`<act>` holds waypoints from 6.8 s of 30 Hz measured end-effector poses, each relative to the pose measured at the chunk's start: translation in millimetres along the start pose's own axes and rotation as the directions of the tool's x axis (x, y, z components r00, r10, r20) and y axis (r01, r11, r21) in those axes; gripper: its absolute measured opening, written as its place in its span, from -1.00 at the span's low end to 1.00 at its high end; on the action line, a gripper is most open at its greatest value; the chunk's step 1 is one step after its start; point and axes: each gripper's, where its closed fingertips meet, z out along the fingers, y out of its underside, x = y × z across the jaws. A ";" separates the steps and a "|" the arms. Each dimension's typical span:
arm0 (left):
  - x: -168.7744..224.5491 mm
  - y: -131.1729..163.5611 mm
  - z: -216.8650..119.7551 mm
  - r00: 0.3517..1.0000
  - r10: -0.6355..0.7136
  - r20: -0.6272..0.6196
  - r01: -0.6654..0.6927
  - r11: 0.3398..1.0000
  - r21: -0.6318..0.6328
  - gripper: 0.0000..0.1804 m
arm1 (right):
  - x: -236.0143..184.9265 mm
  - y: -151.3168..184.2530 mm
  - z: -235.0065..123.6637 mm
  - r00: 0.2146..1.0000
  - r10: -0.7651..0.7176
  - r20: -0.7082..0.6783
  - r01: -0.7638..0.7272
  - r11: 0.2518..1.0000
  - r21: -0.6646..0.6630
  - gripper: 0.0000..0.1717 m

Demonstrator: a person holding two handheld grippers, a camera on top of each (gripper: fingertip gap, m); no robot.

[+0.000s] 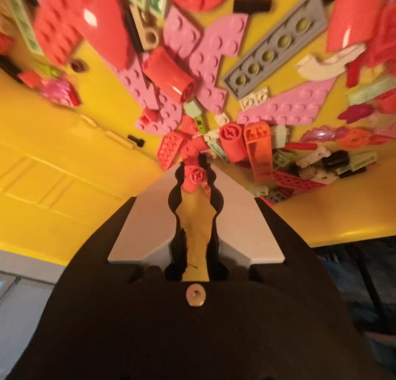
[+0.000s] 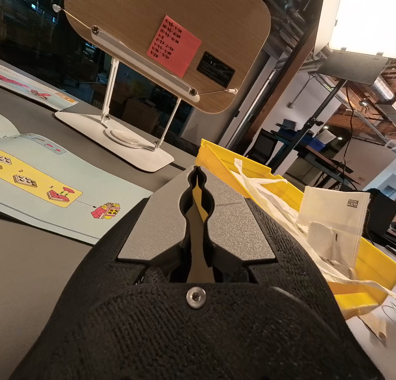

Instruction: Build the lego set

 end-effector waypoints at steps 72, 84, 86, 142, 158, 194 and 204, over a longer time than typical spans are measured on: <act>70.3 -26.5 -68.9 0.941 0.193 -0.278 0.018 0.792 0.611 -0.57 | -10.6 0.2 2.2 0.998 -0.047 0.032 0.048 0.999 -0.011 -1.00; 33.5 -44.4 -69.1 0.942 0.005 -0.336 0.237 0.700 0.674 -0.73 | -14.2 -1.2 2.9 0.997 -0.060 0.043 0.060 0.998 -0.006 -1.00; 21.8 -49.1 -72.7 0.937 -0.030 -0.348 0.282 0.654 0.702 -0.70 | -13.9 -1.2 2.8 0.998 -0.055 0.043 0.056 0.998 -0.005 -1.00; -115.4 -69.5 -5.7 0.953 -0.300 0.041 0.299 0.954 0.030 -0.85 | -13.8 -1.7 2.6 0.998 -0.032 0.054 0.032 0.999 0.001 -1.00; -107.7 -67.5 -3.4 0.952 -0.306 0.007 0.305 0.952 0.034 -0.88 | -12.8 -2.2 2.4 0.998 -0.021 0.053 0.021 1.000 0.005 -1.00; -97.5 -75.2 -2.1 0.942 -0.313 -0.125 0.319 0.947 0.034 -0.97 | -12.4 -2.9 1.9 0.998 -0.006 0.058 0.005 1.000 0.011 -1.00; -100.8 -64.9 -1.9 0.932 -0.351 -0.090 0.351 0.936 -0.021 -0.89 | -11.7 -3.6 1.6 0.998 0.001 0.057 -0.002 1.000 0.015 -1.00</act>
